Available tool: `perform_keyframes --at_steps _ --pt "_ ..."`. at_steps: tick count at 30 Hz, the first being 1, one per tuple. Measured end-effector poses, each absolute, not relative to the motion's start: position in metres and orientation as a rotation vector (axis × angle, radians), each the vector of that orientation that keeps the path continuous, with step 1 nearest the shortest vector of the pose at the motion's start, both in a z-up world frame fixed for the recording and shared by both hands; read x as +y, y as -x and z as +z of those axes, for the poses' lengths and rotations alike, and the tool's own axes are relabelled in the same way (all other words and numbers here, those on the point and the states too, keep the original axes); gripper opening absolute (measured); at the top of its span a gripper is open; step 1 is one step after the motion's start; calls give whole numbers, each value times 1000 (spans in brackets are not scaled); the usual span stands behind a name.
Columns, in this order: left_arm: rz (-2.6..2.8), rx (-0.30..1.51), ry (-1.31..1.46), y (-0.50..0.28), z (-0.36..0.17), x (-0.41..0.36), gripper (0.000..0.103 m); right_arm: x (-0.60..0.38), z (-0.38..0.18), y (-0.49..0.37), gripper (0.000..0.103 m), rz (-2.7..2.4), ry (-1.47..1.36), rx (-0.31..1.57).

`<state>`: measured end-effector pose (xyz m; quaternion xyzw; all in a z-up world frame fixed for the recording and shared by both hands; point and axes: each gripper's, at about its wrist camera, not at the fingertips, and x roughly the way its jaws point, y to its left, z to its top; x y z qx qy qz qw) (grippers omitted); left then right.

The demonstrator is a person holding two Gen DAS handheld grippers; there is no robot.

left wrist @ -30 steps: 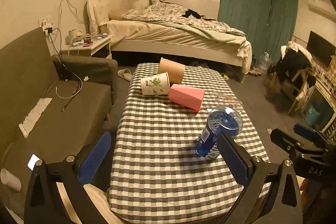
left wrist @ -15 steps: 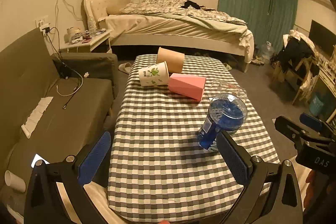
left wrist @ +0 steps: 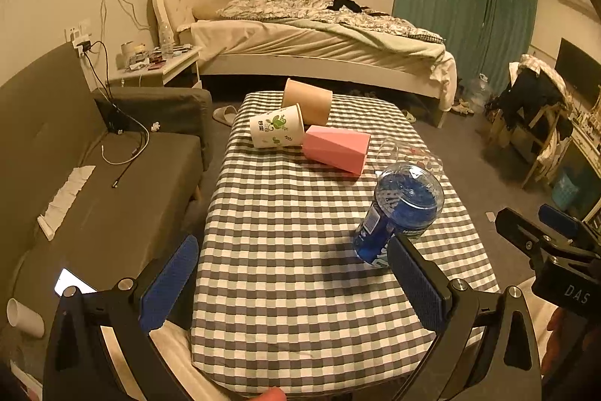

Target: Flip cup upside down

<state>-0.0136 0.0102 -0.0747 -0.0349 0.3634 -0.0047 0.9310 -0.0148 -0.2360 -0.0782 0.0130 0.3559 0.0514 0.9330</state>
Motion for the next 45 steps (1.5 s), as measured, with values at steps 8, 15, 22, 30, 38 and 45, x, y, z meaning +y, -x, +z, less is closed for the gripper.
perform_keyframes --at_steps 8,15,22,30,38,45 --pt "-8 744 71 15 -75 11 103 -235 -78 15 103 106 -24 730" --pt "-8 744 71 15 -75 12 103 -234 -78 16 103 106 -23 732" --pt "-4 749 72 15 -75 13 103 -233 -79 17 103 105 -21 735" --pt "-2 750 70 16 -76 14 103 -233 -80 17 103 105 -21 736" --pt "-1 750 67 16 -75 14 103 -233 -84 17 103 102 -21 742" --pt "-2 751 67 16 -75 14 103 -233 -86 16 103 99 -20 748"
